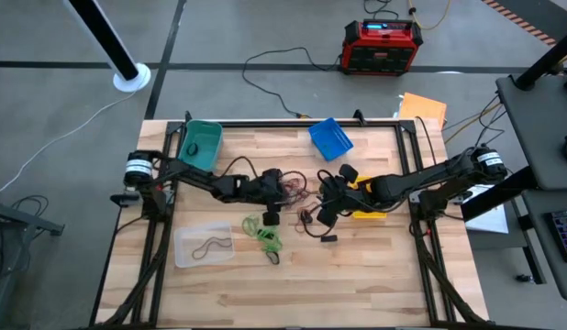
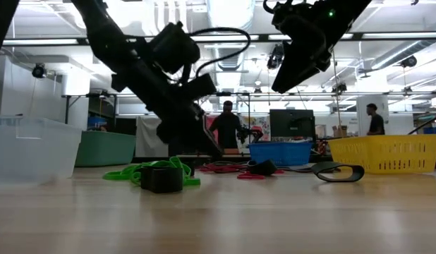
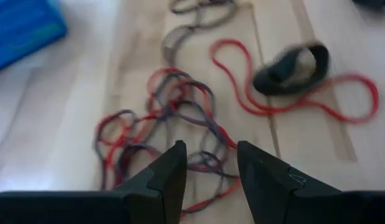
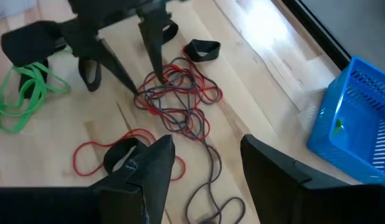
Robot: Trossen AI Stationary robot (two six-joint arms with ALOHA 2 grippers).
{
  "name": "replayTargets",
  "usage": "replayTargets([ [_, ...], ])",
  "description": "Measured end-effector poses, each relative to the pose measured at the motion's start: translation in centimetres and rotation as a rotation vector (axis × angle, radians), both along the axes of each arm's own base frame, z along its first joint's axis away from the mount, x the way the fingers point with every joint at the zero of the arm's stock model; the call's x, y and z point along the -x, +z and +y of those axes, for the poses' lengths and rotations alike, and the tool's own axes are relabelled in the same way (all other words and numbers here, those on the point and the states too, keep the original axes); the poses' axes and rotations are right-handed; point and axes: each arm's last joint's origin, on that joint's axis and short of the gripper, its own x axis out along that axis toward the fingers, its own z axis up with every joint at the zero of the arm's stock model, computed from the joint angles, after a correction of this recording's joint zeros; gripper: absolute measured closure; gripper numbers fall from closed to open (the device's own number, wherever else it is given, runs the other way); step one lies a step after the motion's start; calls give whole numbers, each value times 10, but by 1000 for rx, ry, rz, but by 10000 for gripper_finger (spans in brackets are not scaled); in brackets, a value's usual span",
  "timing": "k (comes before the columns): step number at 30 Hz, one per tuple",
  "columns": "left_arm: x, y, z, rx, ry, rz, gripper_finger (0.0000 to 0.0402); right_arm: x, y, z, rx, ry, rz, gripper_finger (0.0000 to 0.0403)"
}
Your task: Sort rubber bands into baskets
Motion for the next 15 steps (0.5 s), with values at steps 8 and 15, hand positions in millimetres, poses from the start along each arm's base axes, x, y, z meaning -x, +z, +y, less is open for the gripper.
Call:
replayTargets([
  [8,-4,-18,2,-32,-19,23,274,0,0,1,-2,1,-1,222],
  [15,-4,-19,5,-24,3,23,274,0,0,1,-1,0,-1,222],
])
